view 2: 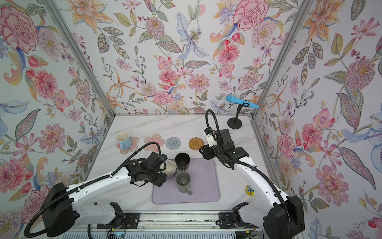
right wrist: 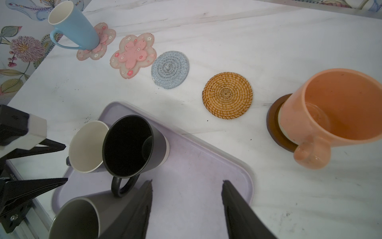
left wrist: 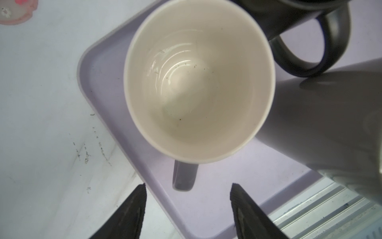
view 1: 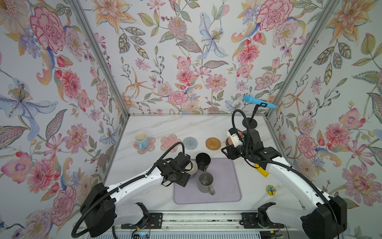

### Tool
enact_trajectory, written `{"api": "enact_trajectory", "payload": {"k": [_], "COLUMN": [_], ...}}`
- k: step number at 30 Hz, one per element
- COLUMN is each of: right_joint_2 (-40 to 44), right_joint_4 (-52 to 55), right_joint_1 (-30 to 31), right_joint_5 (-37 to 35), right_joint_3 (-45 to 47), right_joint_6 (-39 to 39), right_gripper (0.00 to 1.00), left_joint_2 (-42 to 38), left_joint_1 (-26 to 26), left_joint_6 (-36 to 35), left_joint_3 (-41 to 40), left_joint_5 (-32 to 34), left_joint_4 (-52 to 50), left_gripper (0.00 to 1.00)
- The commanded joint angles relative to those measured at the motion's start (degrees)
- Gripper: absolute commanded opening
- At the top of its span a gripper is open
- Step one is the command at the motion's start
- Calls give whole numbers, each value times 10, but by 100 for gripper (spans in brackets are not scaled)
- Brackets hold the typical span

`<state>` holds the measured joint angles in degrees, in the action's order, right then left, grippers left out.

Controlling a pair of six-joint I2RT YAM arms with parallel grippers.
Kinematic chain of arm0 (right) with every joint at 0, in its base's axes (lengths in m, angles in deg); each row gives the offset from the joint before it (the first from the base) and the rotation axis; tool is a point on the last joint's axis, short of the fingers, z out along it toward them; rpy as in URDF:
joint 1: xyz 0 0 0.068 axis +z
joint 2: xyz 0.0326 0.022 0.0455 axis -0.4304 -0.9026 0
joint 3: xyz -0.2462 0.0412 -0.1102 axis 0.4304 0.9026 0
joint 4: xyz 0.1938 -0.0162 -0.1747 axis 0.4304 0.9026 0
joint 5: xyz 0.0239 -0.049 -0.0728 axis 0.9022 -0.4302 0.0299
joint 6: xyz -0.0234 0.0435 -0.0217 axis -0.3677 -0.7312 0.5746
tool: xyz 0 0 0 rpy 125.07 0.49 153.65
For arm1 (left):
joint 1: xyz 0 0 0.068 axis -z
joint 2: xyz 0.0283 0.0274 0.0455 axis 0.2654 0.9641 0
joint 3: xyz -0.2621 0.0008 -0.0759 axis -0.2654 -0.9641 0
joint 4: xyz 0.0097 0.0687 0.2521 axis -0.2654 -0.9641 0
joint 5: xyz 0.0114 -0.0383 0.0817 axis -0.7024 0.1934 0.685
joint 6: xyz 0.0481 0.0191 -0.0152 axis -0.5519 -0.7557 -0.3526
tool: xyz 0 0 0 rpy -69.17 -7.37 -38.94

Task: Place cups on coasters
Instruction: Pick up the cup from the tray.

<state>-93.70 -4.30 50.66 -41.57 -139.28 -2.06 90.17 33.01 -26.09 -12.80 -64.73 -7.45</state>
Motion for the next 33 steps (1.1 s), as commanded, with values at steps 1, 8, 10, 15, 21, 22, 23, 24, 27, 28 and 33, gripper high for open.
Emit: {"api": "enact_trajectory", "payload": {"k": [1,8,10,15,21,22,23,24,27,28,33], "right_joint_2": [3,11,12,11,7,7,7,6,5,4,0], "right_joint_4": [14,16,18,20,22,23,22,22,24,24,24], "right_joint_1": [3,2,2,2,3,3,3,2,2,2,3], "right_joint_5": [10,4,3,0,0,0,0,0,0,0,-4], "right_joint_3": [-18,-13,-14,-14,-19,-20,-19,-20,-20,-20,-21], "right_joint_6": [15,12,13,13,13,12,12,11,9,9,6], "right_gripper": [56,56,57,57,57,57,57,57,57,57,57], "left_joint_2": [9,28,35,34,32,33,34,34,31,30,26], "left_joint_1": [6,6,6,6,6,6,6,6,6,6,6], "left_joint_6": [13,11,12,19,27,28,29,30,33,33,31], "left_joint_3": [-13,-22,-22,-33,-49,-51,-53,-55,-58,-59,-58], "left_joint_5": [18,18,16,19,14,13,11,10,11,11,13], "left_joint_4": [27,54,59,74,96,98,101,105,112,113,112], "left_gripper": [68,64,63,54,50,49,48,47,43,42,34]}}
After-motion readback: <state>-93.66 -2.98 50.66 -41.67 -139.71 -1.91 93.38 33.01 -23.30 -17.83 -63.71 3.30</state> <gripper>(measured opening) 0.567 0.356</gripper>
